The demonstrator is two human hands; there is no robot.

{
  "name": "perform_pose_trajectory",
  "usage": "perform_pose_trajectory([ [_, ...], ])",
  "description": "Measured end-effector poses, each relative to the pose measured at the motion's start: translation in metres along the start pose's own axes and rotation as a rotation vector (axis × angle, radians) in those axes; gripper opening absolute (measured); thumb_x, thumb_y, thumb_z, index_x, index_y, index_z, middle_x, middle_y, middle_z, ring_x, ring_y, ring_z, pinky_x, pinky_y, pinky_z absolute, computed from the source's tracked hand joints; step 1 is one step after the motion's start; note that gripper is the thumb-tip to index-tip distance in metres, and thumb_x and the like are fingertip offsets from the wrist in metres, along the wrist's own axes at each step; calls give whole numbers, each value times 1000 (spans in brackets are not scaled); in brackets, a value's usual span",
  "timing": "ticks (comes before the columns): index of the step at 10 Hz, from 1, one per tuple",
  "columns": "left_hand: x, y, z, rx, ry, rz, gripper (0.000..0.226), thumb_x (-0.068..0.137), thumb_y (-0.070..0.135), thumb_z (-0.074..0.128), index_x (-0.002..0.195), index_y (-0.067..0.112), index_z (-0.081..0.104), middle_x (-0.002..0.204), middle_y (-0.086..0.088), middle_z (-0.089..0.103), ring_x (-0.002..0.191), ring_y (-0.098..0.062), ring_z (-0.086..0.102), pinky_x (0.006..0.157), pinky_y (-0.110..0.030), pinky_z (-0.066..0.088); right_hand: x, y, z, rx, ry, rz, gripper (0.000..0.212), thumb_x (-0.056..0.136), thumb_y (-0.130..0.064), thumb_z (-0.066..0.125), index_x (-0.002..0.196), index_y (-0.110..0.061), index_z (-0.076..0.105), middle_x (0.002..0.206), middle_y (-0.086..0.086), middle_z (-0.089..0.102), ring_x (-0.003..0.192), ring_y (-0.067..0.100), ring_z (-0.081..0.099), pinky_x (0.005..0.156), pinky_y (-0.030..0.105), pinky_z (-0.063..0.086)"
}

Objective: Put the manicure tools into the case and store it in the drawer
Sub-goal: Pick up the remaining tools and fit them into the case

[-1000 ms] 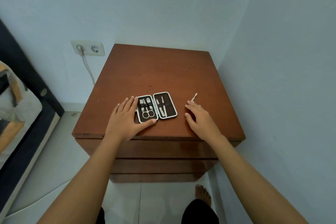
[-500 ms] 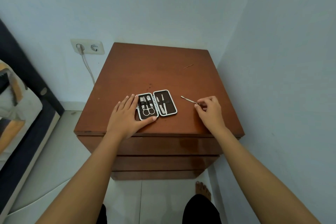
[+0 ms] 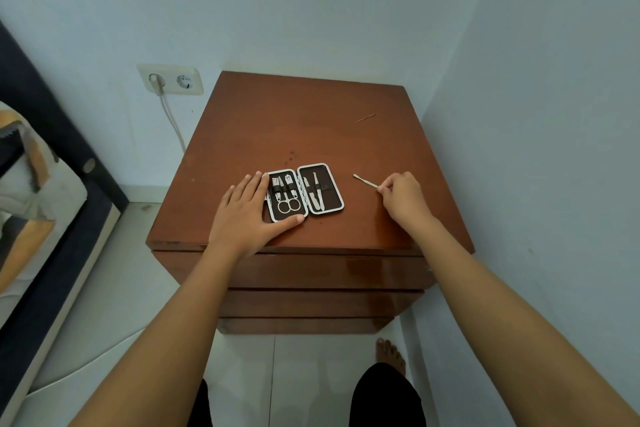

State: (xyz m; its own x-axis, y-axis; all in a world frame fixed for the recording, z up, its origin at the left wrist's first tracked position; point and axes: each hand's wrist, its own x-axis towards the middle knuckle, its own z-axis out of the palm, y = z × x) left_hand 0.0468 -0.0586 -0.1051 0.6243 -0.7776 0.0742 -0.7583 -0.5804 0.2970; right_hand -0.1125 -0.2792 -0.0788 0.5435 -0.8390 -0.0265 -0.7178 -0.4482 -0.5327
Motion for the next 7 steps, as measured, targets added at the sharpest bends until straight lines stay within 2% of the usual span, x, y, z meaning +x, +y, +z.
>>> perform_pose_trajectory([
  [1, 0, 0, 0, 2, -3, -1, 118, 59, 92, 15, 151, 19, 9, 159, 3, 8, 146, -13, 3, 118, -35, 1, -4, 1, 2, 38, 59, -3, 12, 91, -14, 54, 88, -4, 60, 108, 17, 53, 103, 33, 50, 91, 39, 41],
  [2, 0, 0, 0, -1, -4, -2, 118, 59, 93, 15, 151, 20, 9, 159, 3, 8, 146, -13, 3, 118, -35, 1, -6, 0, 1, 118, 97, 16, 8, 89, -13, 58, 92, -6, 58, 99, 10, 50, 90, 24, 50, 79, 31, 41],
  [3, 0, 0, 0, -1, -4, -2, 118, 59, 92, 15, 151, 19, 8, 159, 3, 8, 146, -13, 3, 118, -35, 1, -5, 0, -3, 117, 54, 30, 13, 89, -16, 59, 92, -4, 62, 102, 12, 51, 89, 22, 48, 78, 30, 39],
  [4, 0, 0, 0, 3, -5, -3, 118, 59, 93, 15, 151, 20, 8, 159, 3, 8, 145, -12, 2, 117, -35, 0, 1, 1, -6, 72, 3, 49, 14, 89, -18, 59, 87, -5, 65, 109, 17, 57, 97, 29, 54, 76, 30, 38],
  [5, 0, -1, 0, 0, -9, -6, 118, 58, 93, 15, 151, 20, 8, 159, 3, 7, 145, -12, 1, 118, -34, 0, 2, 0, -4, 43, -40, 63, 16, 91, -21, 55, 84, -8, 61, 112, 16, 56, 97, 29, 54, 79, 36, 43],
  [6, 1, 0, -1, 2, -9, -7, 119, 58, 93, 15, 151, 20, 8, 159, 3, 8, 145, -12, 1, 117, -34, 0, -7, -1, -3, 35, -29, 3, 15, 93, -19, 51, 86, -7, 57, 106, 12, 54, 98, 27, 52, 79, 34, 41],
  [7, 0, 1, -1, 9, -10, -8, 119, 57, 93, 14, 151, 20, 8, 159, 4, 8, 145, -12, 1, 117, -34, 0, -24, -6, 1, 177, -30, -85, 8, 91, -14, 54, 83, -12, 55, 89, 4, 57, 83, 18, 51, 73, 27, 37],
])
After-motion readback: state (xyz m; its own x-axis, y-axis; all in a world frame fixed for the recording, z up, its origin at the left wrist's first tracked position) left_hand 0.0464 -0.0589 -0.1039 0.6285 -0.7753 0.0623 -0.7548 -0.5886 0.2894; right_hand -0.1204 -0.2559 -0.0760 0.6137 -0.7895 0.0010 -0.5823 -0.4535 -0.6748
